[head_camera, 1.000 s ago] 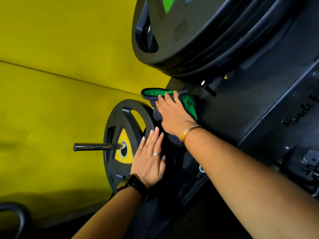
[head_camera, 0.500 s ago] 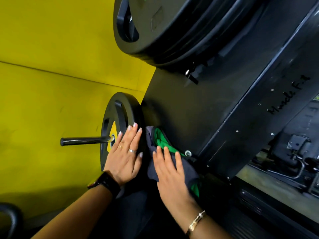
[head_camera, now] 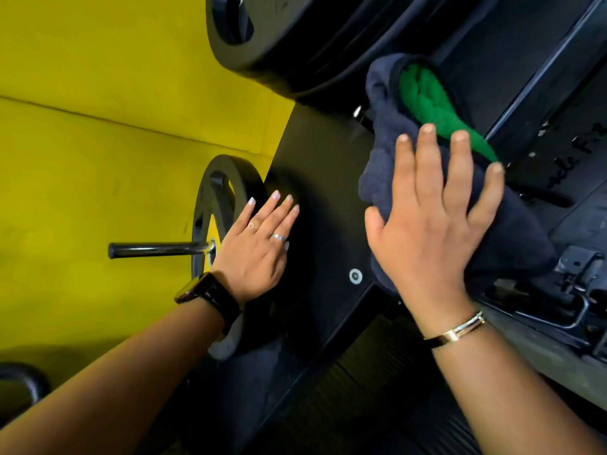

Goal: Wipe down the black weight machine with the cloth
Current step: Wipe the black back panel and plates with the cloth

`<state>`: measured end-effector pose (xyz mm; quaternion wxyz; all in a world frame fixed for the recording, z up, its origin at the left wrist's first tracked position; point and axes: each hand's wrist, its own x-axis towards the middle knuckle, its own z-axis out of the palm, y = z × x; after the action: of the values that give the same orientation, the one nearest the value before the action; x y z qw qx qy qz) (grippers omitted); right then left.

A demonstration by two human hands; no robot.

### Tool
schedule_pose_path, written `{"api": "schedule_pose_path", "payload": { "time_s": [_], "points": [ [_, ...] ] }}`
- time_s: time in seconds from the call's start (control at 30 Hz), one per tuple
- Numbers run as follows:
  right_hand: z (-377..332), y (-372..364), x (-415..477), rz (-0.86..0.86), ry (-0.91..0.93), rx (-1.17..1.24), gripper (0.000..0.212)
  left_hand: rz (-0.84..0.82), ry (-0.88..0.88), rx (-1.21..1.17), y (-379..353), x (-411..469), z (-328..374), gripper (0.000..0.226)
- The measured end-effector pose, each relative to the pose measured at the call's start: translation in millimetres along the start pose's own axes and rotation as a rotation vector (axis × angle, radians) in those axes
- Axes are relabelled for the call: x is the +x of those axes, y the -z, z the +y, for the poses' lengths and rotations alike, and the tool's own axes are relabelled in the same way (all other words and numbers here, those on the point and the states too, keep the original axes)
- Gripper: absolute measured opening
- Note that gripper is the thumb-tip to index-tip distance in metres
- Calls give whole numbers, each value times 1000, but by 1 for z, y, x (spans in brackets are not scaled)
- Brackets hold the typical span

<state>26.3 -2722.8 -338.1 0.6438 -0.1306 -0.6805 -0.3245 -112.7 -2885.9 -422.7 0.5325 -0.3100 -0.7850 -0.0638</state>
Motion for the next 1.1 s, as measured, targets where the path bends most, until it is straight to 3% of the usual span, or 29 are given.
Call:
{"api": "schedule_pose_path", "payload": {
  "time_s": [0.13, 0.33, 0.5, 0.6, 0.67, 0.77, 0.83, 0.9, 0.93, 1.03, 1.1],
  "points": [
    [-31, -10, -48, -23, 62, -39, 60, 28, -19, -98, -1, -3, -3, 58],
    [-86, -17, -138, -179, 254, -38, 66, 117, 127, -191, -4, -23, -5, 57],
    [-141, -36, -206, -282, 292, 44, 47, 123, 88, -218, -10, -36, -4, 51],
    [-173, -45, -245, -579, 431, 74, 44, 147, 73, -242, -13, -44, -1, 50],
    [-197, -61, -280, -805, 499, 221, 45, 164, 64, -253, -15, -49, 0, 49],
    [-217, -67, -313, -847, 525, 261, 62, 167, 49, -269, -17, -54, 4, 48],
    [-200, -46, -299, -970, 633, 241, 72, 172, 28, -270, -19, -57, 6, 48],
    [-178, -25, -281, -818, 819, 239, 53, 178, 18, -266, -21, -60, 7, 48],
    [-163, -17, -266, -737, 781, 277, 53, 182, 18, -268, -23, -62, 8, 48],
    [-135, -12, -236, -558, 400, 319, 48, 181, 13, -277, -29, -66, 12, 48],
    [-123, -14, -230, -456, 336, 304, 47, 192, 12, -302, -33, -69, 15, 48]
  ]
}}
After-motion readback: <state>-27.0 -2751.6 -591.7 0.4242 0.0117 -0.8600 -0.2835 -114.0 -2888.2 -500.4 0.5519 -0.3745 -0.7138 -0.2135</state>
